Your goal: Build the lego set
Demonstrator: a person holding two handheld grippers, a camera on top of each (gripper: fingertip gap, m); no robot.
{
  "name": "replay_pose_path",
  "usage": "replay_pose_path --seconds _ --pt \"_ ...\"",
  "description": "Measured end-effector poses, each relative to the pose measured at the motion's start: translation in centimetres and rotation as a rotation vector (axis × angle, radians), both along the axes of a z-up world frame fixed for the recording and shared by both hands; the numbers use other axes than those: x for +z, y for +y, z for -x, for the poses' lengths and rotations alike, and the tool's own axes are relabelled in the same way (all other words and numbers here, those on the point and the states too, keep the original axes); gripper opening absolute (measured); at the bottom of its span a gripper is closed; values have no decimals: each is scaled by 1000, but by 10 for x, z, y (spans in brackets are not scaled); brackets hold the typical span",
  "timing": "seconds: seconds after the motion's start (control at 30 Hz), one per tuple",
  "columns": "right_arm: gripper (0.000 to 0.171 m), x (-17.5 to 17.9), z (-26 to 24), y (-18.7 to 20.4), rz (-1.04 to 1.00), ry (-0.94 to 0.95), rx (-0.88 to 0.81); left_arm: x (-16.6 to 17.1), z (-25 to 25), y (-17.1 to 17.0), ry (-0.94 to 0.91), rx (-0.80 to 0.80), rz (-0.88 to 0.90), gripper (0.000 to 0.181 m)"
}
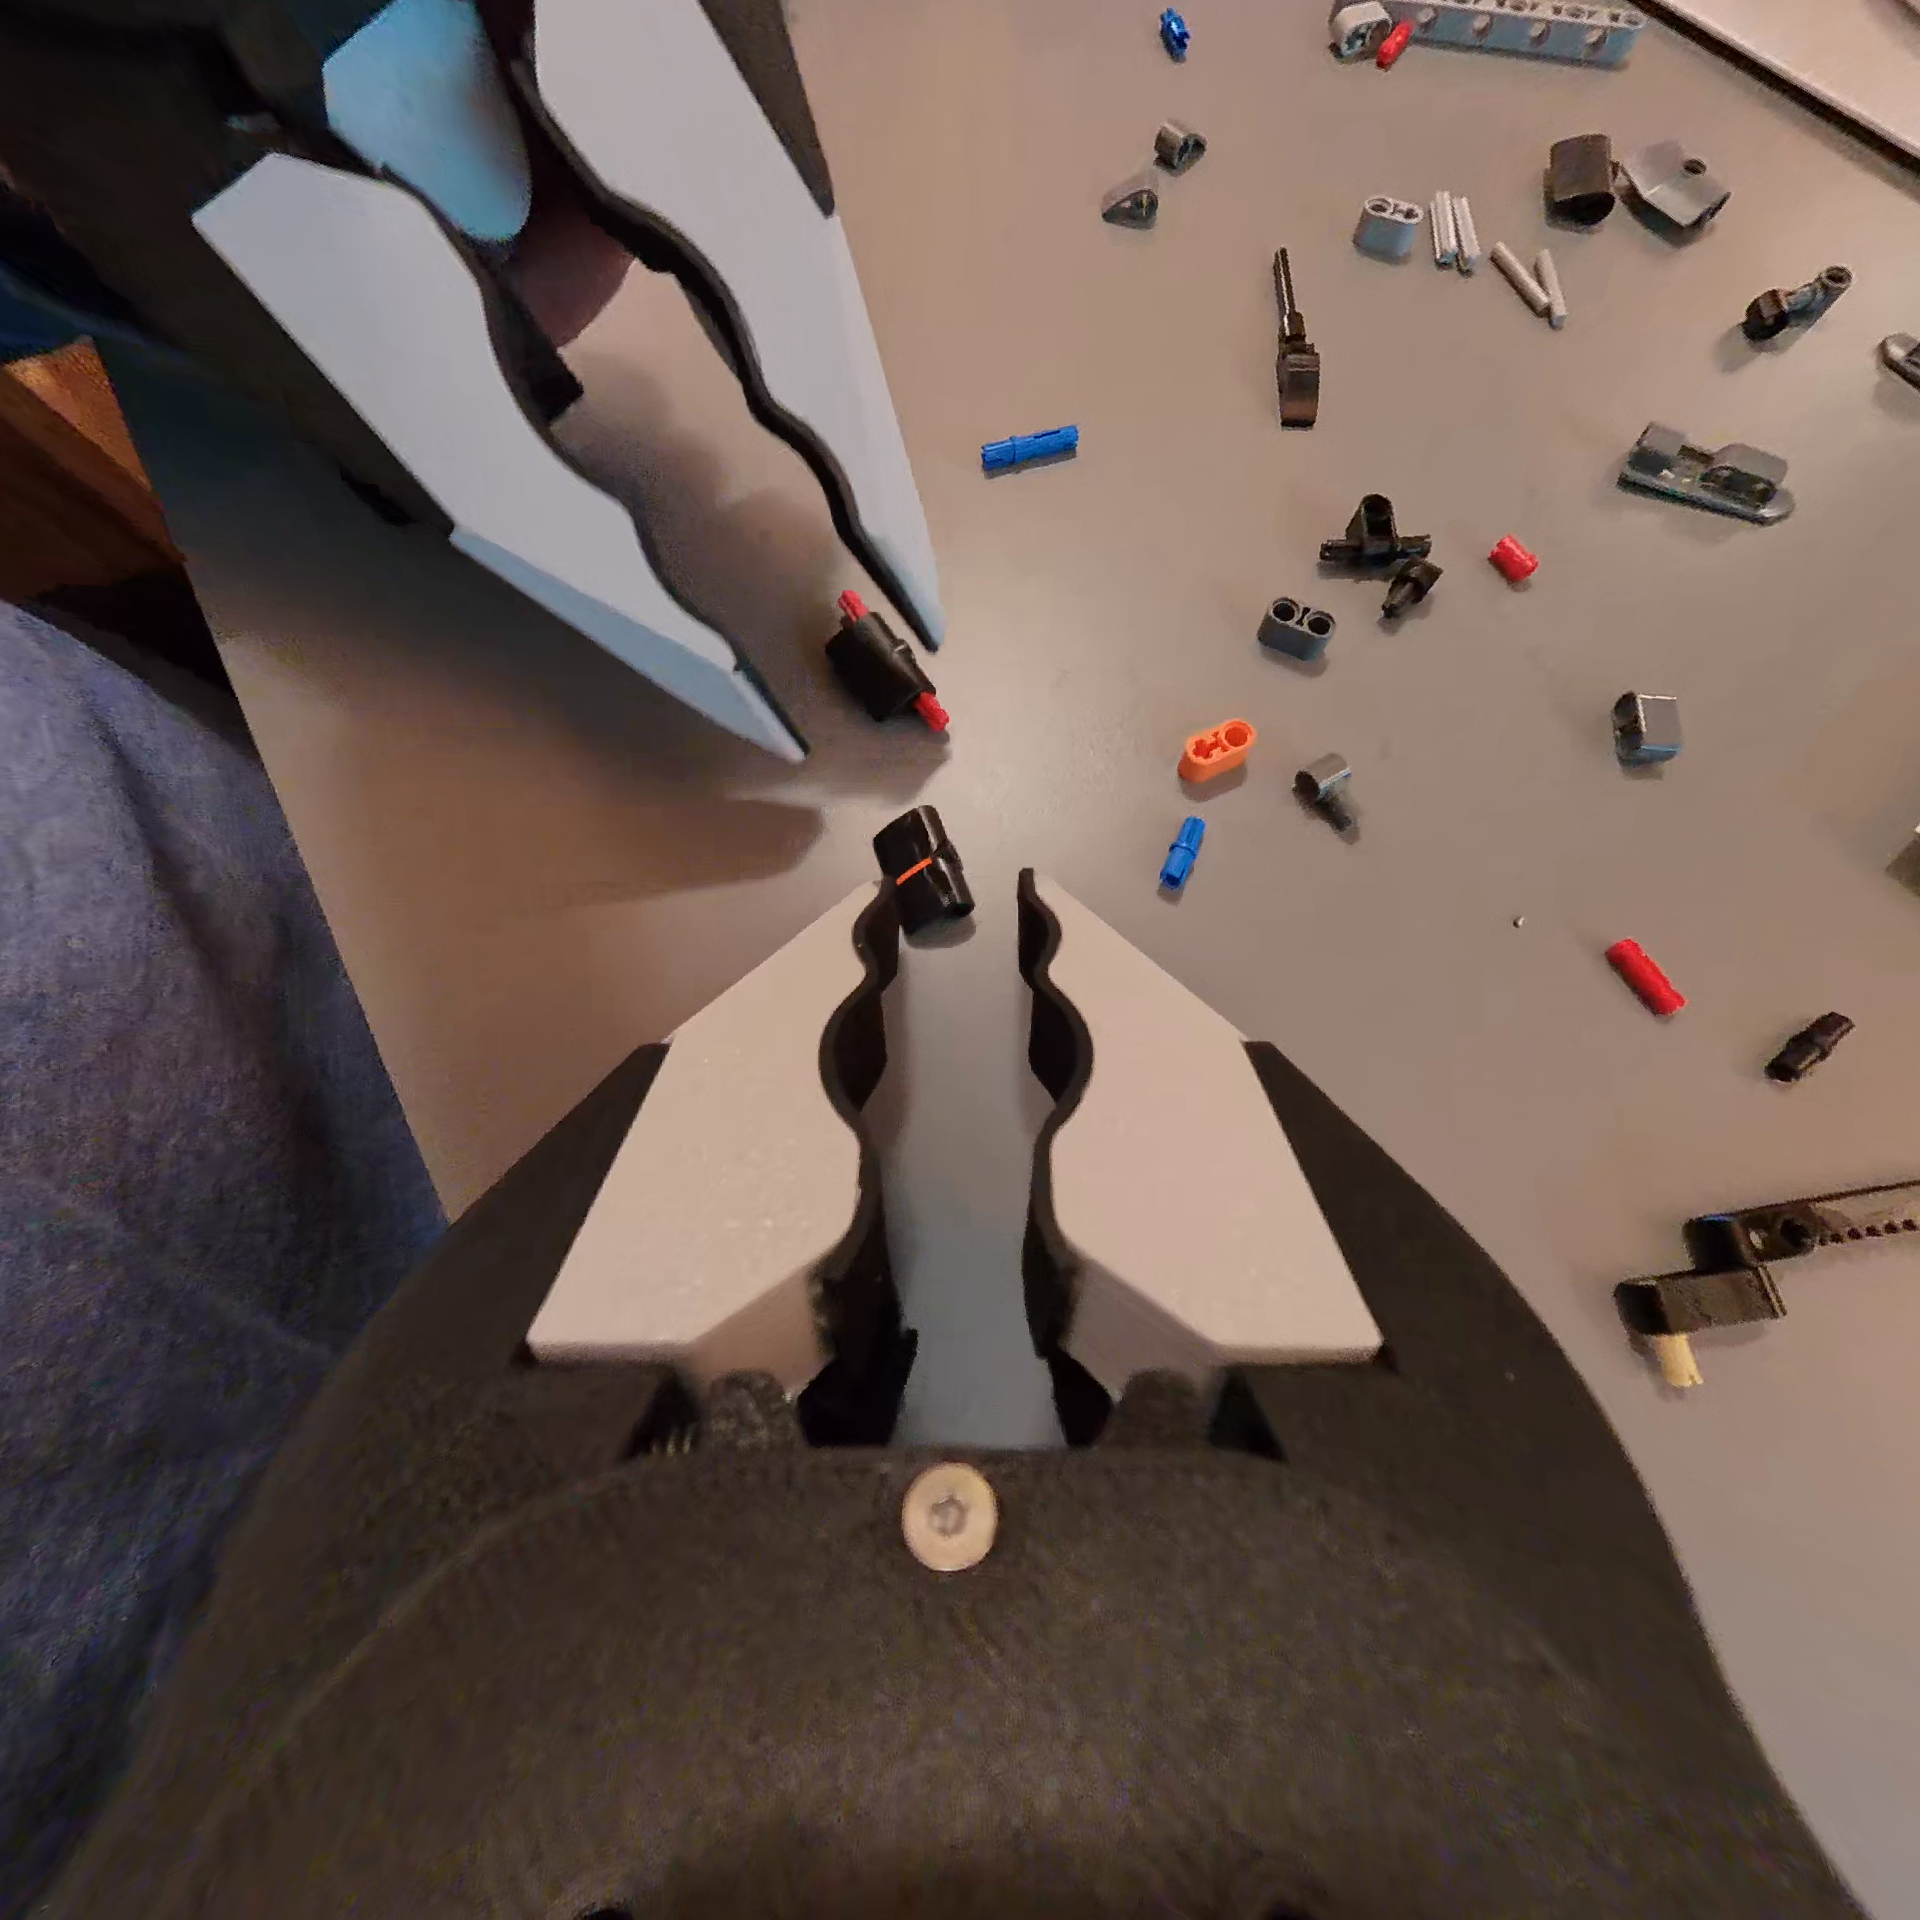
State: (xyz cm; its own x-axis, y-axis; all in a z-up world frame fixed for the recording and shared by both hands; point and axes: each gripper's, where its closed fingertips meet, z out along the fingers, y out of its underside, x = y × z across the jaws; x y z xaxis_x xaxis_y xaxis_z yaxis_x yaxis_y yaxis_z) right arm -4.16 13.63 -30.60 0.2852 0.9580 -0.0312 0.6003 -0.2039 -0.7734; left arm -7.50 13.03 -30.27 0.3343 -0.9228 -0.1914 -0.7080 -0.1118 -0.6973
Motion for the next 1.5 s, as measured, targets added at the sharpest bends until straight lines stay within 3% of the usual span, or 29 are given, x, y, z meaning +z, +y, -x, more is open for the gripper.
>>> replay_pose_path --seconds 0.2,0.43,0.8,1.1,1.5 --pt "10 -7 3 0 13 -22 13 -3 -22 -3 18 -53 -2 25" --pt "13 -6 2 -2 16 -14 21 -8 -26 -1 38 -63 1 14" --pt "15 10 -18 3 10 58 -2 5 15 5 26 53 8 20" --pt "15 9 -31 16 0 54 -46 -7 26 13 39 76 33 25" --pt "15 9 -20 11 -7 65 -11 -10 27 13 27 70 38 6"
